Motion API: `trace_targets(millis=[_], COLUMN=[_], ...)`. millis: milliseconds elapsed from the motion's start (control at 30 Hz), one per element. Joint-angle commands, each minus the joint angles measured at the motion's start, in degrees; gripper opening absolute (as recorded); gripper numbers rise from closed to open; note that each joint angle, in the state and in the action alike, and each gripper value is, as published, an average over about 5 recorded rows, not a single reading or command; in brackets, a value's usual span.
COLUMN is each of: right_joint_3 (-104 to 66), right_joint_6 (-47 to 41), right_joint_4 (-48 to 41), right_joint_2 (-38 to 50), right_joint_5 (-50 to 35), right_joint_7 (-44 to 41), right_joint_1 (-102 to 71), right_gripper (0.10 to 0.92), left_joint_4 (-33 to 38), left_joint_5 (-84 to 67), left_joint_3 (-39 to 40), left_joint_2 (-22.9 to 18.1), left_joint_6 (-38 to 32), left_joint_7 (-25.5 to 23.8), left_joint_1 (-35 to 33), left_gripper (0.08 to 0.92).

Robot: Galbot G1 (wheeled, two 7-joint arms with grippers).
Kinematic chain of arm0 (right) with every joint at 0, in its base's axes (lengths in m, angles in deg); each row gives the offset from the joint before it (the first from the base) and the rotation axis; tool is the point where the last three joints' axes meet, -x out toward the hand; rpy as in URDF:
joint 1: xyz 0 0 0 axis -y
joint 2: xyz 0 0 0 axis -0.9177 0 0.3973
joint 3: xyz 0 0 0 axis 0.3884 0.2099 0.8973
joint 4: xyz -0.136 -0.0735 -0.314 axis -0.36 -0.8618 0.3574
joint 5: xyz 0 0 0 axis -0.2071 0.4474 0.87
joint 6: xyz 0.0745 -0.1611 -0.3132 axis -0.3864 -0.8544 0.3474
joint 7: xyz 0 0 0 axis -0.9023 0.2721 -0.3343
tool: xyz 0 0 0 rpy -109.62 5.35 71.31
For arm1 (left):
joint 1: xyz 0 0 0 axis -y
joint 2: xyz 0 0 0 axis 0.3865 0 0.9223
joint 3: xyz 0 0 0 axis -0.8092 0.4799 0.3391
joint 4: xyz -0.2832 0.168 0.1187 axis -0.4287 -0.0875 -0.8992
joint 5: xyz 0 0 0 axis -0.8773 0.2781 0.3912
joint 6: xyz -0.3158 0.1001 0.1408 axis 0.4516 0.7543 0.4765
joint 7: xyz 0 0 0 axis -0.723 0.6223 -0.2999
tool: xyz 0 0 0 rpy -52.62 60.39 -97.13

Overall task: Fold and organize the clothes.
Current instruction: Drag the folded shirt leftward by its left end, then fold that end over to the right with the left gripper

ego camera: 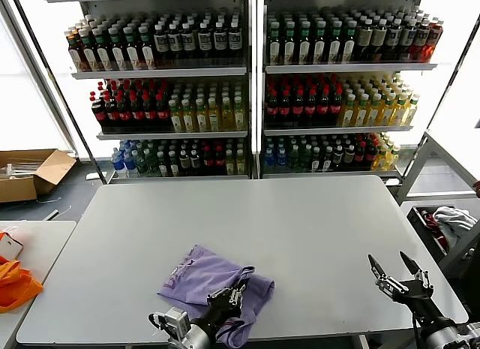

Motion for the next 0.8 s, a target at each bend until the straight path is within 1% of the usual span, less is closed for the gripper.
trace_targets(millis=[33,200,267,333,400,533,600,667,733,800], right_joint_3=[0.90,1.42,1.41,1.23,0.85,0.32,0.48,0.77,1.15,1.56], right_joint_6=[-0.02,-0.12,-0.10,-0.05,-0.02,-0.05,-0.06,-0.07,-0.07,-0.06], right_joint_4=[0.05,0.36,0.41,0.42,0.46,0.50,0.46,0.41,0.29,0.15], right_joint_2=[-0.05,-0.07,0.04,0.19,0.35,0.45,0.38,0.32,0.26,0.18], right_joint_5=[0.00,-0.02,-0.05,-0.11,-0.32,-0.72,-0.72,-0.69,-0.66,-0.61], right_joint_7=[-0.03,-0.01,-0.03,-0.05,-0.04,-0.02,0.00,0.00,-0.01,-0.01], right_joint_1=[0.59,1.12,1.01,0.84,0.73,0.80,0.98,1.20,1.55,1.89], right_gripper=[0.823,0.823,0.823,0.823,0.823,0.823,0.823,0.823,0.823,0.823], left_joint_4=[3.57,1.72,0.63,-0.03,0.76,7.64,11.58,14.08,14.15,12.07], left_joint_5=[5.33,8.37,8.96,9.52,9.78,7.73,4.27,0.78,-0.95,-1.38], left_joint_3=[-1.25,0.10,0.44,0.44,-0.01,-3.98,-7.78,-12.51,-18.44,-23.41], left_joint_2=[3.04,1.09,-0.05,-0.67,-0.44,2.35,4.62,7.19,9.61,11.21], left_joint_6=[0.29,0.08,-0.15,-0.46,-0.50,1.85,3.24,4.19,5.56,6.56], left_joint_7=[-4.22,-4.17,-3.98,-3.90,-3.93,-4.01,-3.68,-3.24,-3.16,-3.83], left_joint_1=[-4.52,-5.06,-4.45,-3.96,-3.98,-5.06,-5.29,-5.12,-4.43,-3.44], left_gripper=[0.128,0.140,0.161,0.205,0.256,0.378,0.430,0.490,0.551,0.603])
